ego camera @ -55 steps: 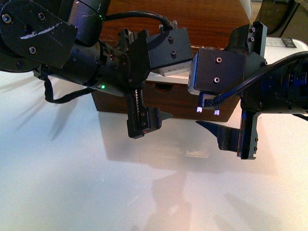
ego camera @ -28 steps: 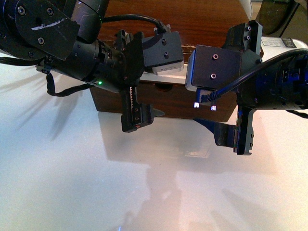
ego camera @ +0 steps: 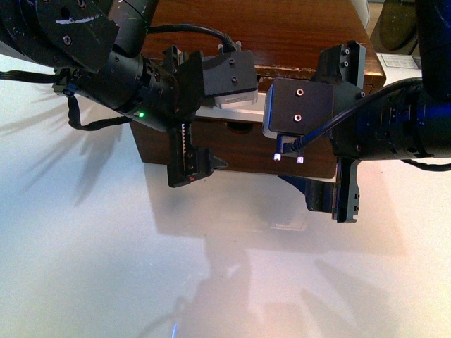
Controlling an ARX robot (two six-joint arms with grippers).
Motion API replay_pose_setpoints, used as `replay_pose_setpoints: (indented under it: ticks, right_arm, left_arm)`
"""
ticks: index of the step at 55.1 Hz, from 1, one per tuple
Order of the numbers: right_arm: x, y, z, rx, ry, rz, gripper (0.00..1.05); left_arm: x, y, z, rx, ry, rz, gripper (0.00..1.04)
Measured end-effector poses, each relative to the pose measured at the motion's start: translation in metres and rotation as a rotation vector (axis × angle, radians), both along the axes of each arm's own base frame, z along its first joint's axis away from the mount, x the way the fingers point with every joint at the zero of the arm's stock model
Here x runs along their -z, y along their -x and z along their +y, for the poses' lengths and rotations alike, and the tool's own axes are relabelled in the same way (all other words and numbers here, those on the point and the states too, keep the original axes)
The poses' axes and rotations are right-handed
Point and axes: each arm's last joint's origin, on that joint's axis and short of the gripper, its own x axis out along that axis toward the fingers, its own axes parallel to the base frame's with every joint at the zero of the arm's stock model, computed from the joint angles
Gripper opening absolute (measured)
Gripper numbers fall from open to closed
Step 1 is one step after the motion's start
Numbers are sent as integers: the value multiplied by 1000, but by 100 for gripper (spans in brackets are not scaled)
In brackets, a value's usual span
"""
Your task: Open drawer
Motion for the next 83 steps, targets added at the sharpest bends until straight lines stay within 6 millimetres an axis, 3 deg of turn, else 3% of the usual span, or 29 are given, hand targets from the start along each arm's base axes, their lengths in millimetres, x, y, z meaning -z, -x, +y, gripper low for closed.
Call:
replay_pose_setpoints:
  ticks: [22,83]
  right_arm:
    - [13,-7,13,-2,24,-15,96]
    - [29,-24,20,-36,94,20,96]
  left_arm:
    - [0,0,0,2,-10,-3,96]
    - [1,0,0,14,-24,2,96]
